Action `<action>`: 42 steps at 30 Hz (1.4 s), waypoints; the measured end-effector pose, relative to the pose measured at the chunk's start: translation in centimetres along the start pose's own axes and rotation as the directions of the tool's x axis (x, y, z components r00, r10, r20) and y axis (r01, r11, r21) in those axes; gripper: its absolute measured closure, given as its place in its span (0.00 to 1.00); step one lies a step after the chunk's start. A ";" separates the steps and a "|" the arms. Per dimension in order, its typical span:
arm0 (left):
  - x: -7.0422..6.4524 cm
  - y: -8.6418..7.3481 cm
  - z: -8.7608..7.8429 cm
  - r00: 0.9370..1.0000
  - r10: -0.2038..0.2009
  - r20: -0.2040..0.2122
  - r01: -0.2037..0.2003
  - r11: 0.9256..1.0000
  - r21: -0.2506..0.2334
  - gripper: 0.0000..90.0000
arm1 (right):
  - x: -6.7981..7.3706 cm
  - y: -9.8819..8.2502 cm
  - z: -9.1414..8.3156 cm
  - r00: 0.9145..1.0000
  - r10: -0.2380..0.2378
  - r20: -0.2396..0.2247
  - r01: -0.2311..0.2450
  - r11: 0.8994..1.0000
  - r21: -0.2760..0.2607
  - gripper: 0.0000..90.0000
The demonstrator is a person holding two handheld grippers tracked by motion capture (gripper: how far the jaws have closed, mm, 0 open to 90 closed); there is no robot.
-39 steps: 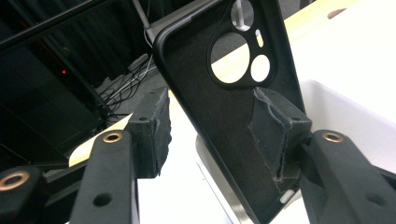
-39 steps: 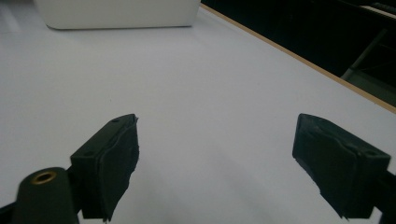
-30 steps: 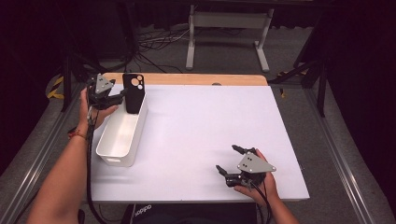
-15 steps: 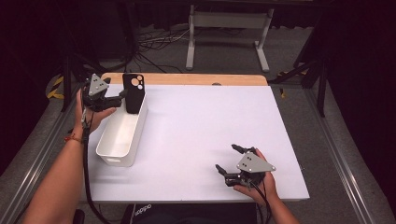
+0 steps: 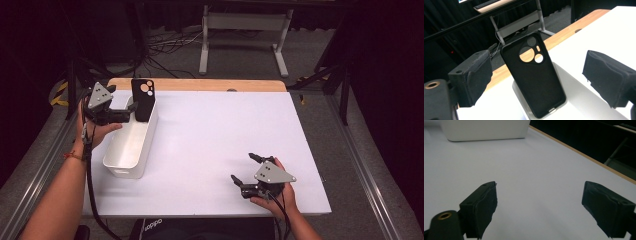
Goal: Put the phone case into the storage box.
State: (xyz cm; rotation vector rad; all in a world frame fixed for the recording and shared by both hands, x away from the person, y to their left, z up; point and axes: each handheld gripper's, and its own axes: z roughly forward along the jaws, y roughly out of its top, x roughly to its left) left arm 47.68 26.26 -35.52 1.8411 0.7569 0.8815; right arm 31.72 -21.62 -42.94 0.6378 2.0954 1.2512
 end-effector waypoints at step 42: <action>-3.2 -0.2 -5.2 0.992 0.033 0.122 -0.014 0.988 -0.152 0.03 | -0.4 0.0 0.2 1.000 0.001 0.023 -0.001 1.000 0.011 0.15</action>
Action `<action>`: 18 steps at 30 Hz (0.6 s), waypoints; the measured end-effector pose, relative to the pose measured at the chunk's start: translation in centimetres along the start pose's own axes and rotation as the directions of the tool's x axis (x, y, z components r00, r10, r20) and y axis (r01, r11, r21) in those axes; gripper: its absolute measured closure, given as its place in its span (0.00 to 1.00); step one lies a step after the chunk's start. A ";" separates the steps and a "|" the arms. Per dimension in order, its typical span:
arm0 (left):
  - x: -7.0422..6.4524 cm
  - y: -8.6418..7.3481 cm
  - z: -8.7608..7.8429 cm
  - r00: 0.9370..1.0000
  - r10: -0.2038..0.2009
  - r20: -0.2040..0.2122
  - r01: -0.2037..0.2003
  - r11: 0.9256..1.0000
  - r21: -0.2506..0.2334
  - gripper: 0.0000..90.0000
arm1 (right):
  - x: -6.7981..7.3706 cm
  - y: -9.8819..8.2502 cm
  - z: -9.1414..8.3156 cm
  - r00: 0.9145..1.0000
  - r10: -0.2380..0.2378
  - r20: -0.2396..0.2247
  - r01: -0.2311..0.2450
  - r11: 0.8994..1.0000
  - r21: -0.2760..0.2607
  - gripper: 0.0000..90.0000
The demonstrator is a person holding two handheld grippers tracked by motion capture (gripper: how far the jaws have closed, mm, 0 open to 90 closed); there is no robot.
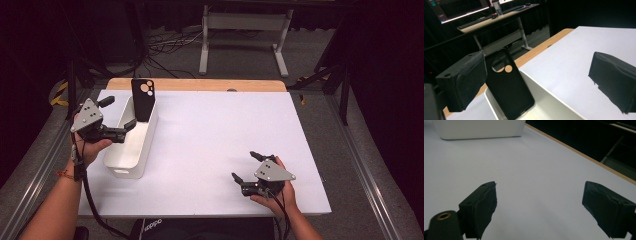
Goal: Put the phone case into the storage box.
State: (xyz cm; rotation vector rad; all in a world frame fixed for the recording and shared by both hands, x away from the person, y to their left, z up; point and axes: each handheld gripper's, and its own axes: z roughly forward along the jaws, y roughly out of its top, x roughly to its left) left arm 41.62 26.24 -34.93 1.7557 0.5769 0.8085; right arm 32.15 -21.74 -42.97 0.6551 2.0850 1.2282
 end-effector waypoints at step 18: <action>-2.0 0.2 -0.2 0.999 0.002 0.054 0.000 1.000 -0.028 0.02 | 0.2 0.2 -0.2 1.000 -0.012 0.008 0.012 1.000 -0.004 0.15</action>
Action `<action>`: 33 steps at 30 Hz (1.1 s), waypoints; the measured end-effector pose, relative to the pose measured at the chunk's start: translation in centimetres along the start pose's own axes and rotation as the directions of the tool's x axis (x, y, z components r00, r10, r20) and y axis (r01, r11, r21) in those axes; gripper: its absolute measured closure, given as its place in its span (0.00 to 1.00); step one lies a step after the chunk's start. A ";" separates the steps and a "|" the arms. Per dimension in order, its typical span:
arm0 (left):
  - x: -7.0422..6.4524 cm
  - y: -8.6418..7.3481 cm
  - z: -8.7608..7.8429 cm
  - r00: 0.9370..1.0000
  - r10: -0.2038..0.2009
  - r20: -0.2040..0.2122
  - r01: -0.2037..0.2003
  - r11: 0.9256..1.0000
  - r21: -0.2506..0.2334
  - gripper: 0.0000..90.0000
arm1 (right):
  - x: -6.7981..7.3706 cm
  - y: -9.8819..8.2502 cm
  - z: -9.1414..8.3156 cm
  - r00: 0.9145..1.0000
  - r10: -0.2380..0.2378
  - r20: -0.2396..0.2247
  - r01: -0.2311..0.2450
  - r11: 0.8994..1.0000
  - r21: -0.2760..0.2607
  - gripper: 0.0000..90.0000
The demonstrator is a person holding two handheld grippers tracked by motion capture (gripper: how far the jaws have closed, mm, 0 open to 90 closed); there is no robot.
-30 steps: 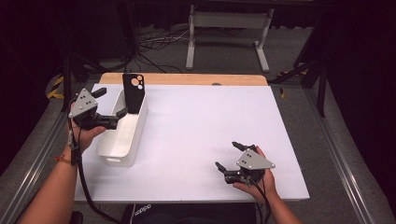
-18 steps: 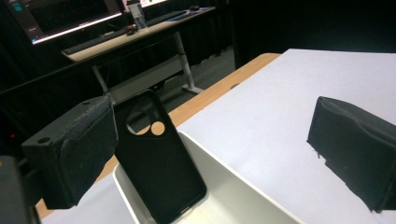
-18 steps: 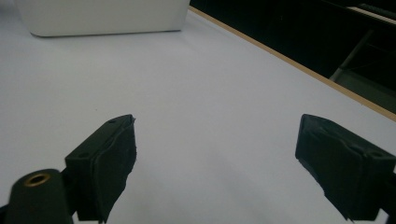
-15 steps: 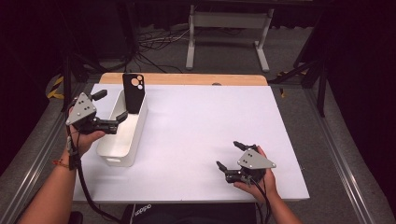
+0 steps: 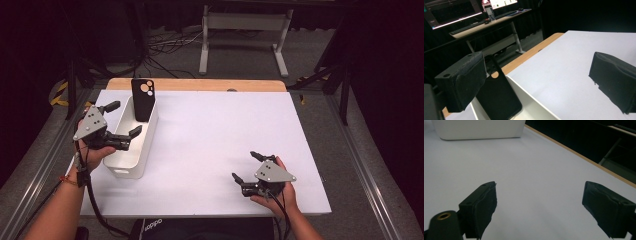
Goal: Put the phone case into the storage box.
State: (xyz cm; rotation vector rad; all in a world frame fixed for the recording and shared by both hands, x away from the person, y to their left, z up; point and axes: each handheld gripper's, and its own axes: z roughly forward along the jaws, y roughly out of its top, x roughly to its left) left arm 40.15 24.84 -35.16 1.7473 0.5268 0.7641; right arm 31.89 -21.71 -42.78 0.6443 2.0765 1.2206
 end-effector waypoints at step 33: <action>-5.4 1.1 -0.3 0.992 0.052 0.112 -0.049 0.998 -0.028 0.03 | 0.3 0.4 -0.4 1.000 -0.016 -0.004 0.016 1.000 -0.022 0.15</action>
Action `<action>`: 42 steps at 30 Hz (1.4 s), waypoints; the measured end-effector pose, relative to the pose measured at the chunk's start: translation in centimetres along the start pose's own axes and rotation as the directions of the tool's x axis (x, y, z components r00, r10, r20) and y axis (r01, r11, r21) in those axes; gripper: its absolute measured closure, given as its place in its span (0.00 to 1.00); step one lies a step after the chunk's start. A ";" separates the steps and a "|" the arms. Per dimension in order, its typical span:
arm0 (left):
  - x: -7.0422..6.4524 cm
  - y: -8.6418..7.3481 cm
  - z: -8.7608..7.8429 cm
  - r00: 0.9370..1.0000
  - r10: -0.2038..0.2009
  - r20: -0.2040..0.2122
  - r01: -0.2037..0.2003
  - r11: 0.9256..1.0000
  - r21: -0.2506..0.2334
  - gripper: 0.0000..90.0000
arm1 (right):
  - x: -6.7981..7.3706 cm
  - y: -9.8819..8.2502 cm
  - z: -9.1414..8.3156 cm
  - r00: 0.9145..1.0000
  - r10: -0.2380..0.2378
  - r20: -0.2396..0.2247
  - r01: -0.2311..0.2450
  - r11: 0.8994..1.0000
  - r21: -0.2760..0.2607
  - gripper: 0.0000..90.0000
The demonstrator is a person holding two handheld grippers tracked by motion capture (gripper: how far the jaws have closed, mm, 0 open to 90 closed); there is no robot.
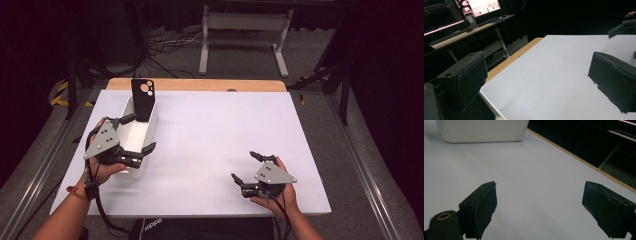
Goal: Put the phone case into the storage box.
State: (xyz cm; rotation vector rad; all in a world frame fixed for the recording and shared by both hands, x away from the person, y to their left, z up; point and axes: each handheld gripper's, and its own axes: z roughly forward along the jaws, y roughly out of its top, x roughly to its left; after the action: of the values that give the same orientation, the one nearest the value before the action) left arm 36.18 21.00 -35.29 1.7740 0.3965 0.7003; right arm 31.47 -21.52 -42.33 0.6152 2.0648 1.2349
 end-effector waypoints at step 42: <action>-5.9 -2.4 1.0 0.992 0.015 0.124 -0.021 0.999 0.044 0.04 | 0.0 0.5 -0.8 1.000 -0.014 0.008 0.014 1.000 -0.018 0.15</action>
State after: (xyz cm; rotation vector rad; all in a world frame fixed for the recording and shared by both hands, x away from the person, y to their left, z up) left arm 32.45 17.54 -39.24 1.8551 0.3144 0.5943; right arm 30.88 -21.79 -41.59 0.5953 2.0467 1.2396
